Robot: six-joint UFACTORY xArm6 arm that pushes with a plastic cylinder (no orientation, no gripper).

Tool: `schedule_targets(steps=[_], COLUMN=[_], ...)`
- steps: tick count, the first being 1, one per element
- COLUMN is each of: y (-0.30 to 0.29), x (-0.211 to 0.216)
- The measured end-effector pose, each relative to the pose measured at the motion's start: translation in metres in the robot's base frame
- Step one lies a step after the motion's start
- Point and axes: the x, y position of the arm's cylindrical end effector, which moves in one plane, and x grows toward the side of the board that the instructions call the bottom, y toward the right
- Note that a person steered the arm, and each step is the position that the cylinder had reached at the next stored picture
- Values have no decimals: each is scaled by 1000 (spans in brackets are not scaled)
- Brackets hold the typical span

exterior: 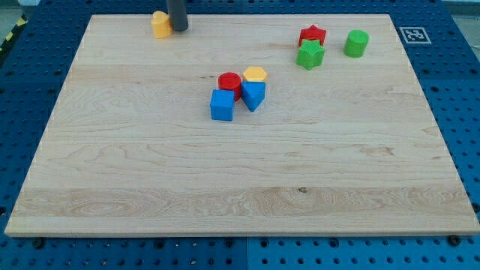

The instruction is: Move the yellow heart to the top left corner of the board

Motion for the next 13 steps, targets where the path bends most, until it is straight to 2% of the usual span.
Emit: schedule_targets(steps=[2, 7, 10, 13], y=[5, -75, -80, -71], x=[5, 6, -14, -15])
